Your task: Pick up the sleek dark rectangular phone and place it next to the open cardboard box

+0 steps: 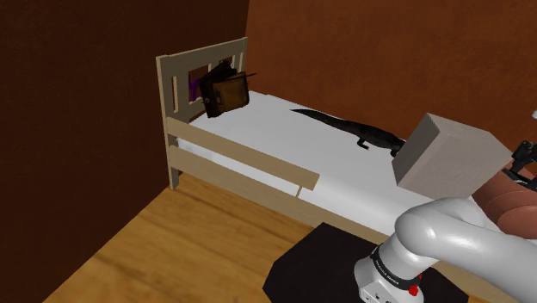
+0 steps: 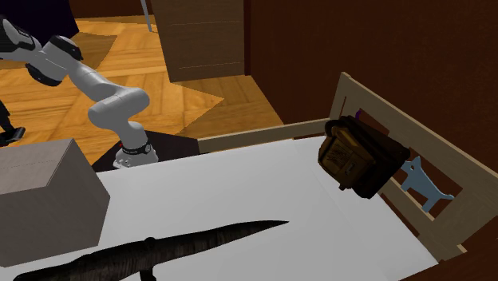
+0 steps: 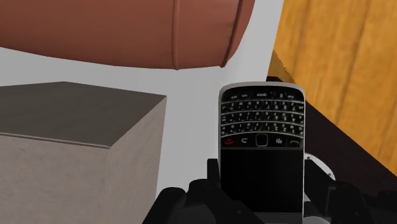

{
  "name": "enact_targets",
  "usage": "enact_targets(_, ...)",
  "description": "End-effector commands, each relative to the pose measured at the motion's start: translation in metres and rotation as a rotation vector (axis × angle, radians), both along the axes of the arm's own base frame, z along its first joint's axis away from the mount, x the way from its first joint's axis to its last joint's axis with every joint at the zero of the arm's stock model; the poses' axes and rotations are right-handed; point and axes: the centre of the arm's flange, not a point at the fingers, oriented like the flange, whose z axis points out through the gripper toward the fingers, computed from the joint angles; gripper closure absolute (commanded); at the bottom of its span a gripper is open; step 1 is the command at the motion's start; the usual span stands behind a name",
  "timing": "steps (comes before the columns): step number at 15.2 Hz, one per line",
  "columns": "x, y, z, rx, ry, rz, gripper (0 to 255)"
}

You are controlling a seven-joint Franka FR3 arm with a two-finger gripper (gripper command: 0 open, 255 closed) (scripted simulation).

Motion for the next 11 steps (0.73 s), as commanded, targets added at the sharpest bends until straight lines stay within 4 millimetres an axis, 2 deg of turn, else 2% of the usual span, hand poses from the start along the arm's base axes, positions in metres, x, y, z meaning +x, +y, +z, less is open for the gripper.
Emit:
enact_targets(1, -0.001, 0.001, -0.011, 0.000, 0.000, 0.000, 255)
enact_targets(11, -0.001, 0.001, -0.063, 0.000, 0.000, 0.000, 255)
